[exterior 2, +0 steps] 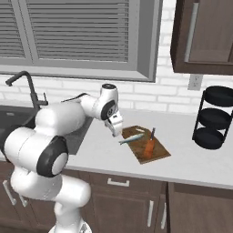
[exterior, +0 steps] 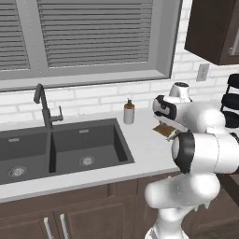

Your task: Pick up the knife from the drawer and place it on the cutting board. Then place the meat from the plate to the cutting board.

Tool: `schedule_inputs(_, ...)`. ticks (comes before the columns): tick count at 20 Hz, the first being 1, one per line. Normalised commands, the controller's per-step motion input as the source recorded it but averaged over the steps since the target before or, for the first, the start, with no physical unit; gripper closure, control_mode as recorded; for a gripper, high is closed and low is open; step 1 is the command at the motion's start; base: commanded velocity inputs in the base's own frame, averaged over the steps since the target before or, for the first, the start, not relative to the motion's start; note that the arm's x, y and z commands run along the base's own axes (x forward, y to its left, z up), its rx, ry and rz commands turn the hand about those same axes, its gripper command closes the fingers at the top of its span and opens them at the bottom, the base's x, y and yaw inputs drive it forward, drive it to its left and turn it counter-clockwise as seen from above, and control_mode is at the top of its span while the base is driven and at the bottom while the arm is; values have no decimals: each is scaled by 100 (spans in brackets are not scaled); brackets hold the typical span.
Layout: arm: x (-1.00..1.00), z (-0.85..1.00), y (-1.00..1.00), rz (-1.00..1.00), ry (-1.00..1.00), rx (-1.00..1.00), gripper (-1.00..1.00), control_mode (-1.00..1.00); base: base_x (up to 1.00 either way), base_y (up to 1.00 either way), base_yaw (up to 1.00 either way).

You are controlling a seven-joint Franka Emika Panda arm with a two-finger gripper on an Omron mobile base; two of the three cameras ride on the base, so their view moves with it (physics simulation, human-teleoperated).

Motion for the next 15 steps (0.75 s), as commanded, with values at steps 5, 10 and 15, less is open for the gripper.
schedule_inputs(5,-70,79,34,3,-15,-5,-100,-100,0,0,0)
schedule_inputs(10,-88,85,0,9,-15,-6,-100,-100,0,0,0)
schedule_inputs(15,-100,77,0,11,-22,-5,-100,-100,0,0,0)
